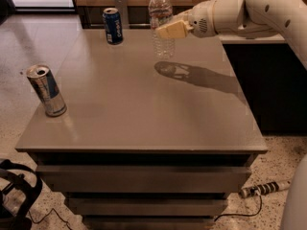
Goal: Move water bottle near pepsi can
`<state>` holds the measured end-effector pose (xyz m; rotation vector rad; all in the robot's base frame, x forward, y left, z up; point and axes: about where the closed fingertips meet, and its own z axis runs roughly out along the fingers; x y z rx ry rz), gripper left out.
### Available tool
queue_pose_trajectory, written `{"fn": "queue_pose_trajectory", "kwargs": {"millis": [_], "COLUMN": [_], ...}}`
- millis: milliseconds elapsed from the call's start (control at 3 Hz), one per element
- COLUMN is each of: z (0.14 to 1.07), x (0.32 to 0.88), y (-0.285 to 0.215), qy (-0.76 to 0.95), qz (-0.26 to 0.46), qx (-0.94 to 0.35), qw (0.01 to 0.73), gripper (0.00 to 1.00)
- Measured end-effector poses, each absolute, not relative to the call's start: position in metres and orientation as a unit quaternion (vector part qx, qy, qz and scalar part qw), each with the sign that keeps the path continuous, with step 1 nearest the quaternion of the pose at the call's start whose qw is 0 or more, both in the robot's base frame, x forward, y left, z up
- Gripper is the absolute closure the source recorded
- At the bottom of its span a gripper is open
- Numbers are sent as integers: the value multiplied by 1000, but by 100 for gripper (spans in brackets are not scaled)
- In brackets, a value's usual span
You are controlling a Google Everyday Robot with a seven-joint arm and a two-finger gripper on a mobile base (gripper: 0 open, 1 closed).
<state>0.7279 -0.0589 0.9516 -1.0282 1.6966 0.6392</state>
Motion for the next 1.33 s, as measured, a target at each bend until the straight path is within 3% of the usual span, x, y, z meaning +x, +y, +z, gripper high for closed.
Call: {"fn": "queue_pose_trajectory", "kwargs": {"millis": [667,1333], "z": [948,934], "x": [773,815], "y": [-101,-82], "qy": [718,701], "qz": [238,253], "qx": [-396,-407], "qw": [521,528], "gripper": [100,100]}}
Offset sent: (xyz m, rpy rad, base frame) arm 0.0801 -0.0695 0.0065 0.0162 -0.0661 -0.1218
